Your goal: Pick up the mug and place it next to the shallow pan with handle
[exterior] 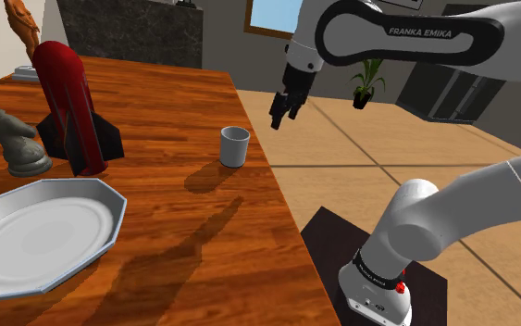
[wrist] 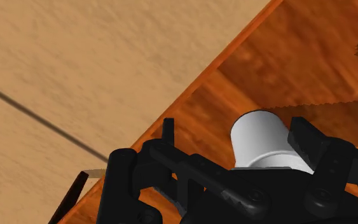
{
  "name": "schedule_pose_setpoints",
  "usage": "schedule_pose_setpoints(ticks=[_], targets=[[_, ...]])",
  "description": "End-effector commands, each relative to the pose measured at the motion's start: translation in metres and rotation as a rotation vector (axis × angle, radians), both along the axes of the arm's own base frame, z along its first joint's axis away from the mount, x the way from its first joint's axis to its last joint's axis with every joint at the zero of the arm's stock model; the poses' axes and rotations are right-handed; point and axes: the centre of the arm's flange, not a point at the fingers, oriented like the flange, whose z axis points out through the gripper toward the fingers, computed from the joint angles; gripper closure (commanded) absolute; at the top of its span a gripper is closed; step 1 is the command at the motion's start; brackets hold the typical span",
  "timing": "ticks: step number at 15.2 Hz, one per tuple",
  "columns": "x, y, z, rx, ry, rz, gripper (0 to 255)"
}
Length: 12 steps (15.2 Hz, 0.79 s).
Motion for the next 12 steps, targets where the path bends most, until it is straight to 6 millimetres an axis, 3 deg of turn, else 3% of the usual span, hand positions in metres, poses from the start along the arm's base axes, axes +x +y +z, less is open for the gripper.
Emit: schedule_pose_setpoints(ticks=[1,11,12], targets=[[0.019,0.021,-0.009,0.001,-0.007,0.004,0],[0.096,0.116,-0.049,0.004,-0.036,0.024,0],[0.096,0.116,-0.049,0.004,-0.036,0.024,0]])
